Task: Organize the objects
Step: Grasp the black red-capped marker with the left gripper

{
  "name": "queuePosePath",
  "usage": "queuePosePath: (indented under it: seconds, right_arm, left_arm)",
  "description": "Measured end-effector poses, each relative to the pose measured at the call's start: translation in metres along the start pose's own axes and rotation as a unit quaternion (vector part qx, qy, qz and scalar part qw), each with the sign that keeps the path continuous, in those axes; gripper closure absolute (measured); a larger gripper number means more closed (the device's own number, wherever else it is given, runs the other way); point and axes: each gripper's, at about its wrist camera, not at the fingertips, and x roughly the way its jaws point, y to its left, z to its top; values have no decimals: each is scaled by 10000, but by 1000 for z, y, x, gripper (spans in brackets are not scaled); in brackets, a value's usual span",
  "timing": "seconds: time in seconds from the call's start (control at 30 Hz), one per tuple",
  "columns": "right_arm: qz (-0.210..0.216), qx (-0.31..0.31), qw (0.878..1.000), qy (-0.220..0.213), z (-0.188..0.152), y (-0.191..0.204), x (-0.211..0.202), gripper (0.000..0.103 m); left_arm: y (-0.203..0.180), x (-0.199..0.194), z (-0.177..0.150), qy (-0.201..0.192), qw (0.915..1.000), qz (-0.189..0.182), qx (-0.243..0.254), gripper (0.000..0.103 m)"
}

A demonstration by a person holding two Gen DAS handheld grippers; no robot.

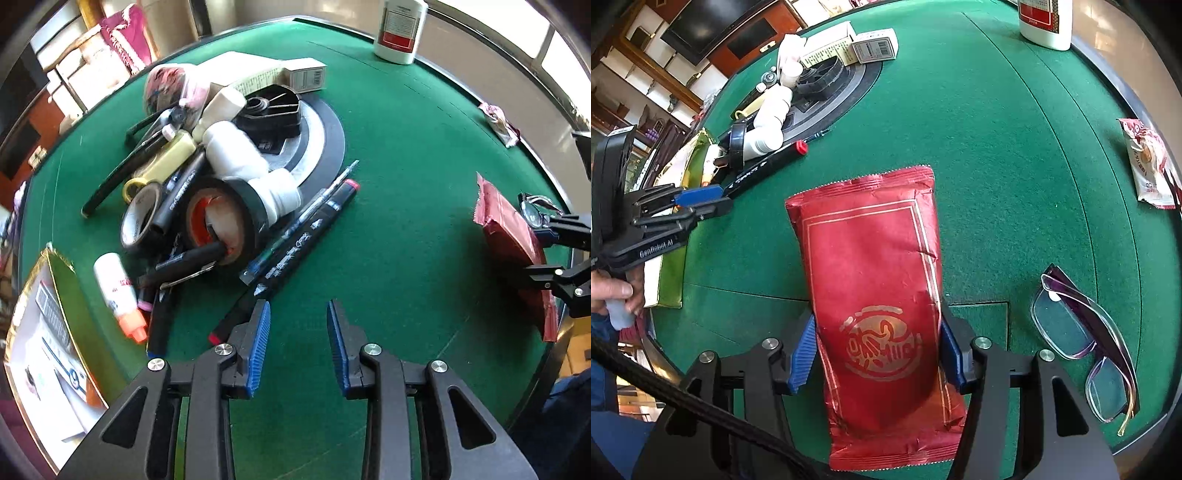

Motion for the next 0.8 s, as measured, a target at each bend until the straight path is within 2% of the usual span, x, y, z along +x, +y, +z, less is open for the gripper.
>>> queuePosePath:
  seconds: [0.07,0.2,0.3,0.43,0.47,0.6,0.73,0.8]
  right_arm:
    - [-17,-18,10000,-3,0,1,0,47]
    - [23,-3,10000,-46,-2,0,-1,46]
    - [15,-14,10000,-64,-2,0,-1,46]
    - [8,-18,10000,-87,-3,1,-1,46]
    - [13,-12,10000,-90,-3,1,0,45]
    - [-38,-67,9999,-104,-4,4,-1,45]
    - [-135,-171,9997,-120,-6,9,0,43]
    - [-195,-251,9994,-113,-6,11,0,42]
  left_arm:
    - [6,7,4,40,9990,451,32,76]
    - [21,25,7,316,9971,694,8,74]
    - [22,19,5,448,9981,416,10,74]
    - [-8,14,6,638,9952,-740,114,74]
    - [-14,14,9,604,9948,-806,160,74]
    - [-15,22,27,644,9967,-451,-179,74]
    - [-9,30,54,543,9971,-187,-508,74]
    - [-10,31,60,433,9977,-35,-516,74]
